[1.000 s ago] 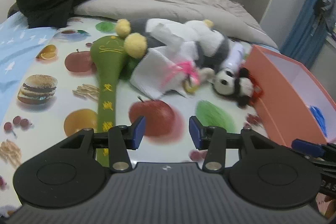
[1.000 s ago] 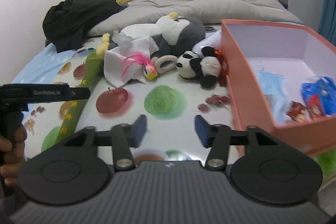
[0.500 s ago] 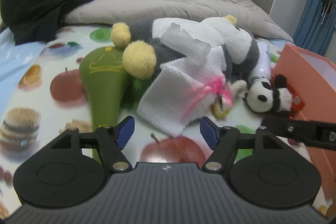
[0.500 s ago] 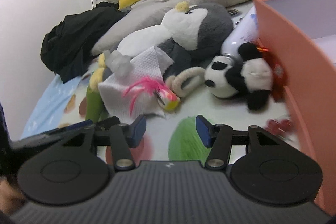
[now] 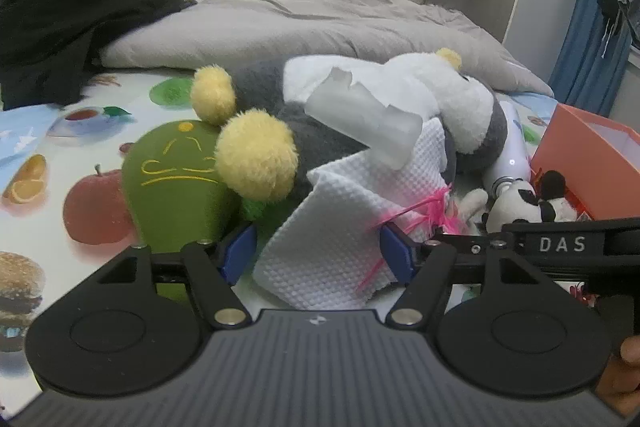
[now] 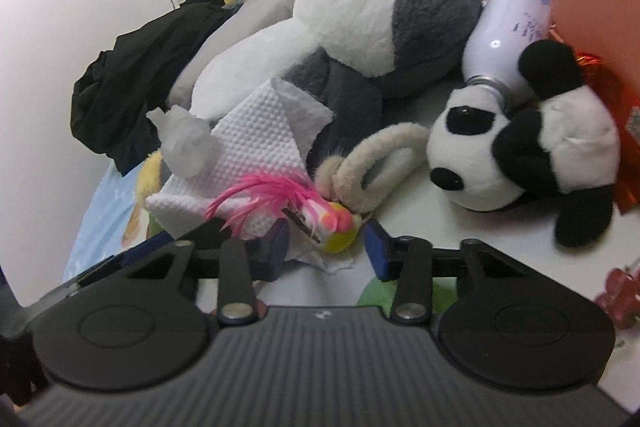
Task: Organize soft objects
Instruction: 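Grasp the white tissue with the left gripper while the right gripper grasps the pink-feathered toy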
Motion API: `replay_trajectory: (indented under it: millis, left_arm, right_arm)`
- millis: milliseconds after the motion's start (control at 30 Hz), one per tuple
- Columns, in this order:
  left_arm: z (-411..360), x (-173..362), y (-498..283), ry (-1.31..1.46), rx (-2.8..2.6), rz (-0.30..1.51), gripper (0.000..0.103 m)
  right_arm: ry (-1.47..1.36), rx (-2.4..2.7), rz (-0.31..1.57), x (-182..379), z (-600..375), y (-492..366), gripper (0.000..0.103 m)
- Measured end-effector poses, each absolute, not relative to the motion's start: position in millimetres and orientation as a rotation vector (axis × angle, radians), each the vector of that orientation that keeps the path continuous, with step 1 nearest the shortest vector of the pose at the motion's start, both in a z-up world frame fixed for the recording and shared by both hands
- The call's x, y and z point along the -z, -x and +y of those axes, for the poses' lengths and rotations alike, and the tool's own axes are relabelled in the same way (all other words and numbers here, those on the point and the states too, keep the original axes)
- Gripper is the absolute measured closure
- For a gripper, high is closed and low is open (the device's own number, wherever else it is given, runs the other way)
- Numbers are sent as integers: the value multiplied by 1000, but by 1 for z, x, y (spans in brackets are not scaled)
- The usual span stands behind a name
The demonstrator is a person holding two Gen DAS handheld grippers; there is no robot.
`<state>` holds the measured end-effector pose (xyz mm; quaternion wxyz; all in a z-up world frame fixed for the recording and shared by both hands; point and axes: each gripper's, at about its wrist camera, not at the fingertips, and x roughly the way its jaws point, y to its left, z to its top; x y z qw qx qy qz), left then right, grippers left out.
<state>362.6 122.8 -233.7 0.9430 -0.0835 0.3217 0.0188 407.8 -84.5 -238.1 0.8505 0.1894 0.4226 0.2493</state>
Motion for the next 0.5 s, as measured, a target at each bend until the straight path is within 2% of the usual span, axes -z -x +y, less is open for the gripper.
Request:
replay_trajectory:
  millis: [100,167,200,267,400,433,467,500]
  left_arm:
    - [127,239,-368,224,-22,683,50]
    - [129,241,-369,248,-21,696,76]
    - [129,240,-368,256,-21,702,82]
    - [128,237,-364,276,-14,695,94]
    - [123,224,-349,270,-12,663,96]
    - [122,221,-344,279,-9,663,97]
    - [121,218,-340,291,-4,664,97]
    - [119,215,-335,302,1,662,97]
  right_arm:
    - [-401,-536,897,241,-83,-411,68]
    - [-389,-539,896,239,-83,-411,72]
    - [-386,-541,899,238,-83,-411,80]
    - [-376,-542,898,236,-84,-408,83]
    - [-356,-538,880,228,-89,-399,86]
    - [-357,-539,878,226,-91,-395,89]
    - [-357,-539,876,223,-93,-393,99]
    - [-355,-538,874,220,-93,-390,99]
